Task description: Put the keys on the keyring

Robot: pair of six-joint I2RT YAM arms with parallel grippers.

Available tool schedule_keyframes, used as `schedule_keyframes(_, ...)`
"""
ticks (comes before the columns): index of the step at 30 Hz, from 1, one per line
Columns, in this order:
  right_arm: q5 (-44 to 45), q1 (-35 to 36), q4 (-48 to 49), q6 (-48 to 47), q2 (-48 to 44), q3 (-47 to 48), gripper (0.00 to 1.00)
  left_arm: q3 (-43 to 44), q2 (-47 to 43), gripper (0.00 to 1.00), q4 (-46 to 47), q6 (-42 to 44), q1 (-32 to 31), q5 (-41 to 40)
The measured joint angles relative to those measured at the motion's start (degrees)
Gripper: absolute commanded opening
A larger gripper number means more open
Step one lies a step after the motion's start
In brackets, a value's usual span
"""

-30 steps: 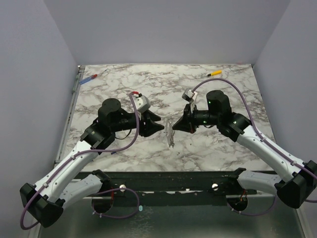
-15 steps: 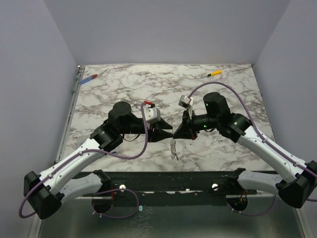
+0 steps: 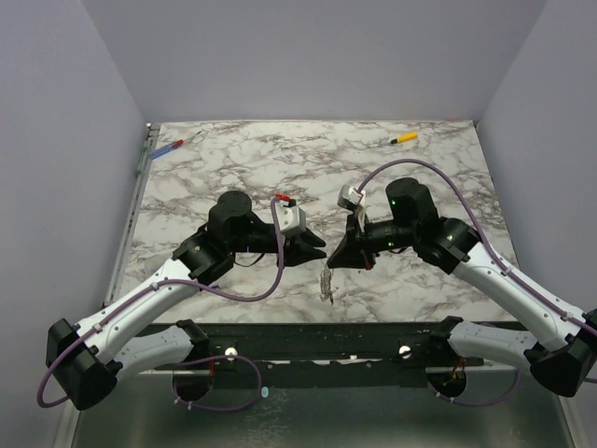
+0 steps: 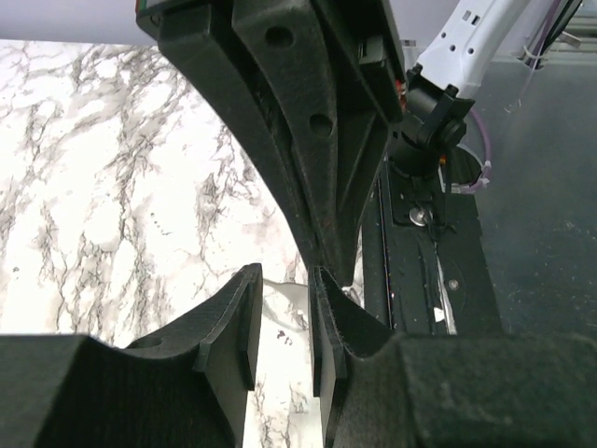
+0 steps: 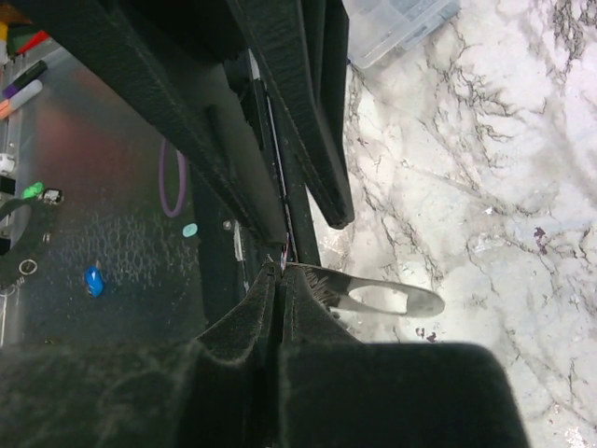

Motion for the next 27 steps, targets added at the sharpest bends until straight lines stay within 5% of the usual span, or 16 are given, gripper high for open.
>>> schedule_keyframes(27,0.04,0.79,-2.29,-0.35,-1.03,0.0,0.01,0.0,1.29,0.34,-1.88,0.7,0.0,5.44)
